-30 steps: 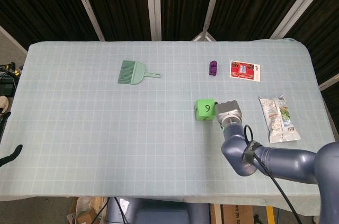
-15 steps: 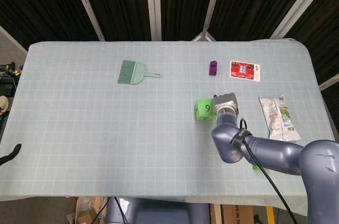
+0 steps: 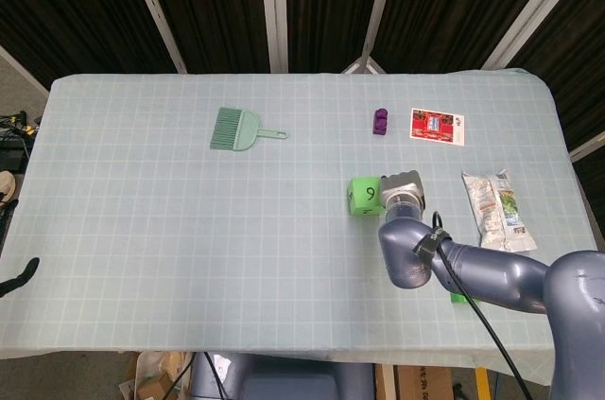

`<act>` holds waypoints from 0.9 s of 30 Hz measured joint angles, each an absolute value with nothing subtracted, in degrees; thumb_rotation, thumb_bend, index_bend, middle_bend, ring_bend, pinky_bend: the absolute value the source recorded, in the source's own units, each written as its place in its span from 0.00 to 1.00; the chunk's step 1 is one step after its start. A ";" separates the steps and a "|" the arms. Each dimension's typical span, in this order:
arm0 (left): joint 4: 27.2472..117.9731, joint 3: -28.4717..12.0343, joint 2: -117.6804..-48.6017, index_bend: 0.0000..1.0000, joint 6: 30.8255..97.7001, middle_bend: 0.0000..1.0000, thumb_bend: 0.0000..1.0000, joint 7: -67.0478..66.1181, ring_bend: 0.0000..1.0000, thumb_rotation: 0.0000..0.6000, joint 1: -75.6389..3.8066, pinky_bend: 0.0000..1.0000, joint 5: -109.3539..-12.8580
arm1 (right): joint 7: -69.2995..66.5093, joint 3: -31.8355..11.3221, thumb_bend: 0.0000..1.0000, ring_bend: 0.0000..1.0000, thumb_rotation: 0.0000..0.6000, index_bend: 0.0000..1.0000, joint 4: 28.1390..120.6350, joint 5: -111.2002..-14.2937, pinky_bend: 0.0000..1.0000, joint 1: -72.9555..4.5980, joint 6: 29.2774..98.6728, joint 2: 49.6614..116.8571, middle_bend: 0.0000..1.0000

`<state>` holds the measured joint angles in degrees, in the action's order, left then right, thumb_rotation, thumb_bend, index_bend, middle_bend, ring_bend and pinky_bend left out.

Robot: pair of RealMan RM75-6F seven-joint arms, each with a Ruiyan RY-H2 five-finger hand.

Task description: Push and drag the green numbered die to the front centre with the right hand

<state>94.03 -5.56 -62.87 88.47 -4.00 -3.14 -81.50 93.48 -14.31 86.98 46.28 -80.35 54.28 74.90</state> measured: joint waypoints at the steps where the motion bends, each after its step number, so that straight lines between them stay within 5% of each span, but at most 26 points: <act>1: 94.03 -5.58 -62.86 0.10 88.46 0.00 0.34 -3.98 0.00 1.00 -3.14 0.08 -81.46 | 93.69 -14.56 0.86 0.84 1.00 0.04 86.82 46.13 0.69 -80.17 54.42 75.02 0.82; 27: 94.12 -5.59 -62.87 0.10 88.33 0.00 0.34 -4.28 0.00 1.00 -3.17 0.08 -81.34 | 98.07 -21.53 0.86 0.84 1.00 0.05 86.49 42.56 0.69 -75.78 52.54 76.32 0.82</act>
<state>94.12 -5.59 -62.87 88.33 -4.28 -3.17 -81.34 98.07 -21.53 86.49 42.56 -75.78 52.54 76.32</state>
